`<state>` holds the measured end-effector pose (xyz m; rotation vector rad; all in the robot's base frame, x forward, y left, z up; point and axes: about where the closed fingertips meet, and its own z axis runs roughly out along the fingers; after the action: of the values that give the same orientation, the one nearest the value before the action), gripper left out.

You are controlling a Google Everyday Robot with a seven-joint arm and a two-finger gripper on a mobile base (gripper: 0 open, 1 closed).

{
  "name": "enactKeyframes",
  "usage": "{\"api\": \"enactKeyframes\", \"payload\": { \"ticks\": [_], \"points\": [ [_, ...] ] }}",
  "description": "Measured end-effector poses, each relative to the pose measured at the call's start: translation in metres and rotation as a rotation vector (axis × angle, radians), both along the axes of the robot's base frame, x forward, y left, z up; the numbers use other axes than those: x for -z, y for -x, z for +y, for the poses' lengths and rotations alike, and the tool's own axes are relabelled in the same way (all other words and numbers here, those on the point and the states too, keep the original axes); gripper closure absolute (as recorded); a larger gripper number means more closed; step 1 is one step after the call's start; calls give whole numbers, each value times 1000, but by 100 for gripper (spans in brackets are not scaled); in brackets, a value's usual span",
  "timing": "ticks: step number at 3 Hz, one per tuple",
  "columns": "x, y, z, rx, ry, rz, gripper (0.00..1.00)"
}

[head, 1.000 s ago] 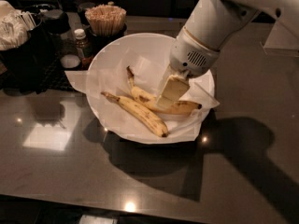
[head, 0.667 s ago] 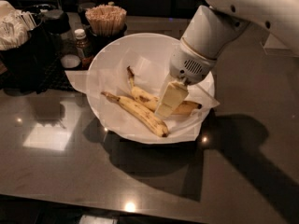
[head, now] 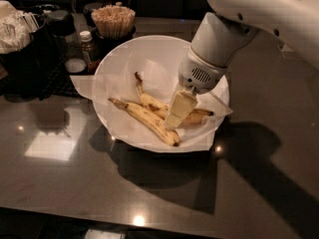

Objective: Pick banana from white bowl

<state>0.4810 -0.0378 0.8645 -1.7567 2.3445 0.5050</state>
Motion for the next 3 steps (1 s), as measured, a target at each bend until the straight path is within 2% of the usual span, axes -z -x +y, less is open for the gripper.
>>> {"api": "enactKeyframes", "payload": {
  "ticks": [1, 2, 3],
  "points": [
    [1, 0, -1, 29, 24, -14, 49],
    [0, 0, -1, 29, 24, -15, 52],
    [-6, -1, -6, 76, 51, -56, 52]
  ]
}}
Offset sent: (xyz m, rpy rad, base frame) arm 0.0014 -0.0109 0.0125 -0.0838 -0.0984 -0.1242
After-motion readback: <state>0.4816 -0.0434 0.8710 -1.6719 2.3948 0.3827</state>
